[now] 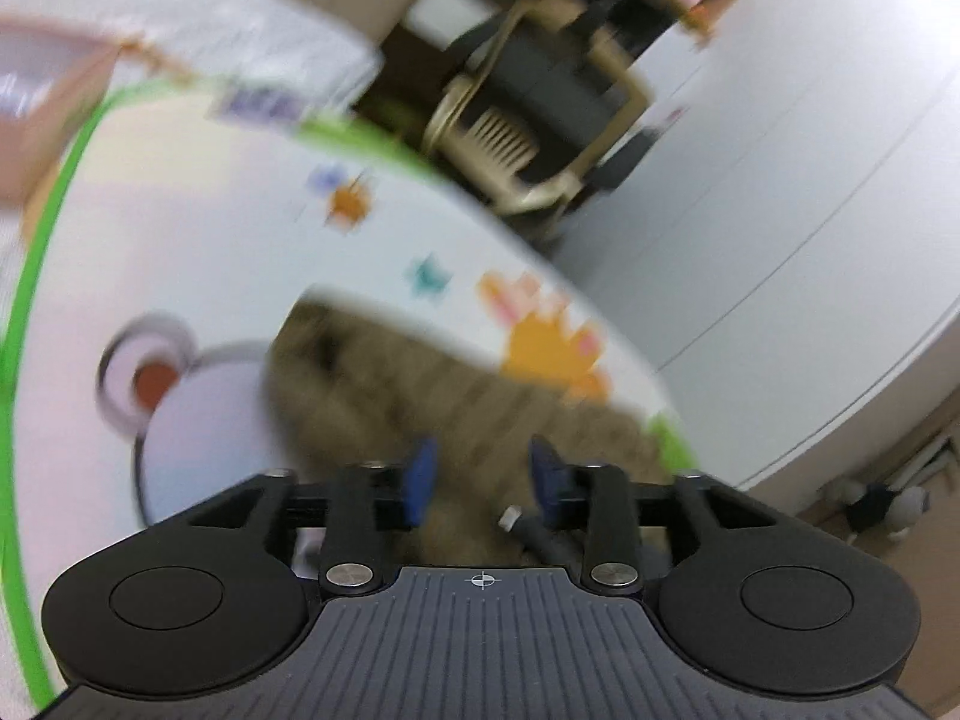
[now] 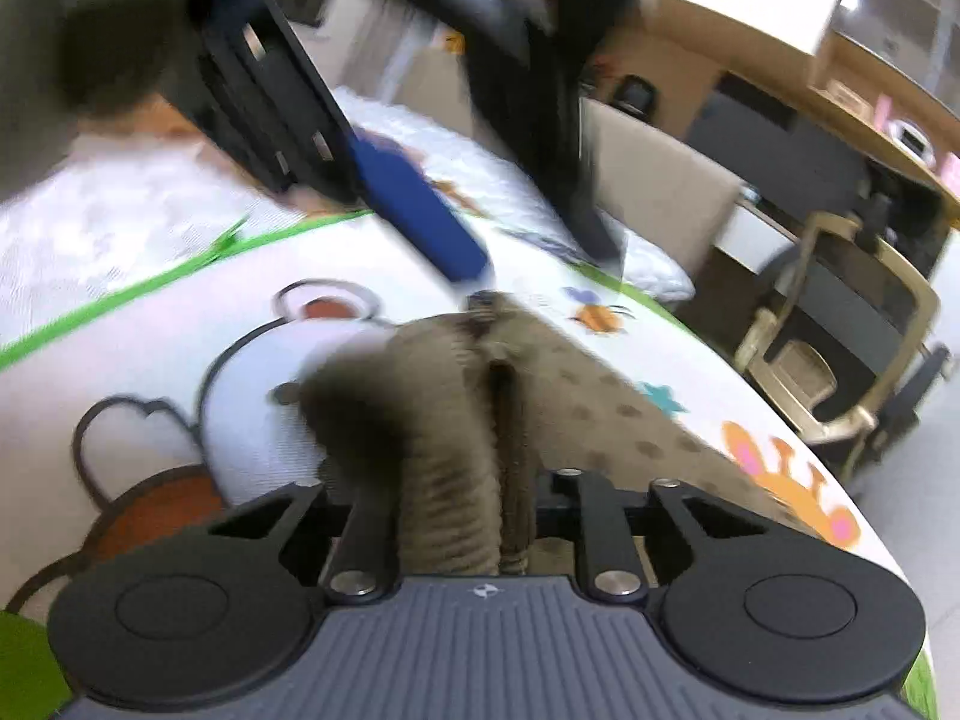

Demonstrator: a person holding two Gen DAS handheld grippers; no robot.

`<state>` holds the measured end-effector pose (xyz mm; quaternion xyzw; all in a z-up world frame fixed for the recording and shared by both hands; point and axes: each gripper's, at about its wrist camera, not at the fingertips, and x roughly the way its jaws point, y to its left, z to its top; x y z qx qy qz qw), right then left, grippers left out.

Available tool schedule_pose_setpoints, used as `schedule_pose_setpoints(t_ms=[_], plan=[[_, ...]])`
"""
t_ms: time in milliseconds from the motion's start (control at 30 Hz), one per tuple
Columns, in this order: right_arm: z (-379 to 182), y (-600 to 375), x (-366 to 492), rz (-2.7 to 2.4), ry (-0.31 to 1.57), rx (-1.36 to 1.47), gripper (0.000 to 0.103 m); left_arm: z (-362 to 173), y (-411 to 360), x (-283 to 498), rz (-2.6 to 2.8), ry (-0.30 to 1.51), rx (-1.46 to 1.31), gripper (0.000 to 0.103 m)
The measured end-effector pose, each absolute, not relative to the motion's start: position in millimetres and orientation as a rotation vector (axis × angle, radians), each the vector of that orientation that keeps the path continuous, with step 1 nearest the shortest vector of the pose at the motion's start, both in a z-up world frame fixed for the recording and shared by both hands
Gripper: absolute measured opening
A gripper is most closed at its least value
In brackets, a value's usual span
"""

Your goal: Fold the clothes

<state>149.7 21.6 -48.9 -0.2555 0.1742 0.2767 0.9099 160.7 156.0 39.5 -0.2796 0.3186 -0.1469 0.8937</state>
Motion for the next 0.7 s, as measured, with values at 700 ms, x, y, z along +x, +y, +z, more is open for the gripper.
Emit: schedule_pose_setpoints(t_ms=[700], plan=[[-49.1,-293.3,196.9,0.082,0.639,0.043,0.016,33.5,-4.4,229.5,-0.439,0.700,-0.344,0.096]])
